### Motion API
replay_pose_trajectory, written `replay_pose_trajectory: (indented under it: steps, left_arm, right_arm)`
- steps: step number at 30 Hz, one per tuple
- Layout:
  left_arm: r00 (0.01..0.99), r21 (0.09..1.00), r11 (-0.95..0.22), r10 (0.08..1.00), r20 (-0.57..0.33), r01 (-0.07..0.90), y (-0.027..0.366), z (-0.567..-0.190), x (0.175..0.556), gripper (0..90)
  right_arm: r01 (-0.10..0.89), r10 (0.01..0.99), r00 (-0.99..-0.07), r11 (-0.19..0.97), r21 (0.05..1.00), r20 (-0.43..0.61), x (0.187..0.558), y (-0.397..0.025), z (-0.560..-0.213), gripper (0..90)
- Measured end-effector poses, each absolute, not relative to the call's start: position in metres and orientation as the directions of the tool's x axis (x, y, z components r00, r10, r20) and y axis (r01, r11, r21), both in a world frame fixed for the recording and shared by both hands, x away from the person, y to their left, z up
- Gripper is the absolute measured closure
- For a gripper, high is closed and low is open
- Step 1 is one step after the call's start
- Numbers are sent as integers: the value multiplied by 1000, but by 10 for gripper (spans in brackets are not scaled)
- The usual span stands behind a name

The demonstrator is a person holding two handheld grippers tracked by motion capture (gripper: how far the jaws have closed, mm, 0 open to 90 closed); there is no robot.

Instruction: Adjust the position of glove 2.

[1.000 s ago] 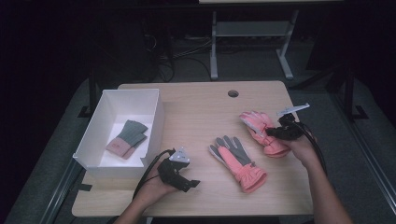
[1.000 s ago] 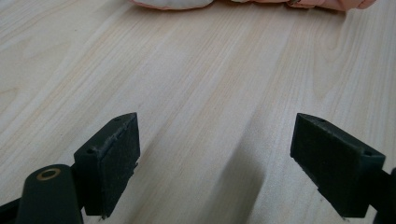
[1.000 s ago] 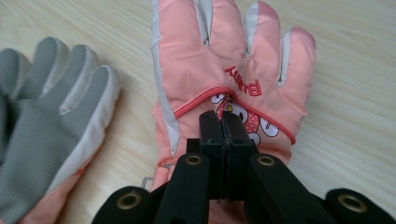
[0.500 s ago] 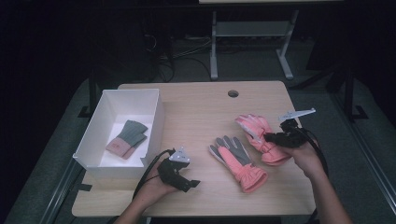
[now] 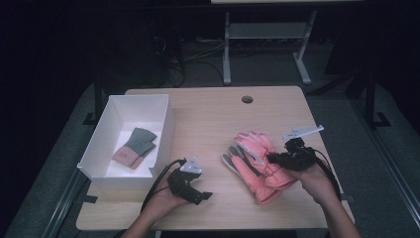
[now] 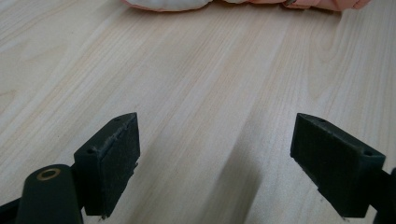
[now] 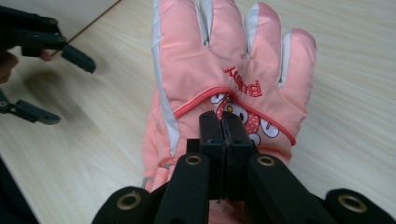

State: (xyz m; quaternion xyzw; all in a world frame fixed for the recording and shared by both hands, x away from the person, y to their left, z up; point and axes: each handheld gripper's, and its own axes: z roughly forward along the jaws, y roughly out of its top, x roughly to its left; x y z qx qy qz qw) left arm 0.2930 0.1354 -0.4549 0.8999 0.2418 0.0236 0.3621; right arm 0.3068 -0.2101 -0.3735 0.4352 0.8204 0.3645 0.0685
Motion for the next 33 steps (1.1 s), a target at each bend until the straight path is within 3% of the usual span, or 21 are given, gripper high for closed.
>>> replay_pose_trajectory:
  steps: [17, 19, 27, 30, 33]
  left_arm:
    - [887, 654, -634, 444, -129, 412, 134, -456, 293, 154]
    - [888, 655, -635, 442, -128, 410, 133, -456, 293, 154]
    - [890, 654, -638, 439, -126, 407, 132, -457, 292, 201]
    - [889, 655, -634, 437, -133, 410, 134, -455, 293, 238]
    - [889, 663, -624, 436, -144, 413, 135, -454, 292, 325]
  right_arm:
    - [667, 733, -651, 428, 610, 198, 309, -175, -395, 867]
    - [668, 730, -655, 438, 602, 196, 308, -173, -397, 833]
    - [625, 713, -678, 431, 651, 179, 307, -179, -392, 536]
    - [611, 708, -684, 426, 668, 174, 305, -184, -385, 491]
    - [594, 708, -686, 412, 691, 168, 302, -193, -381, 502]
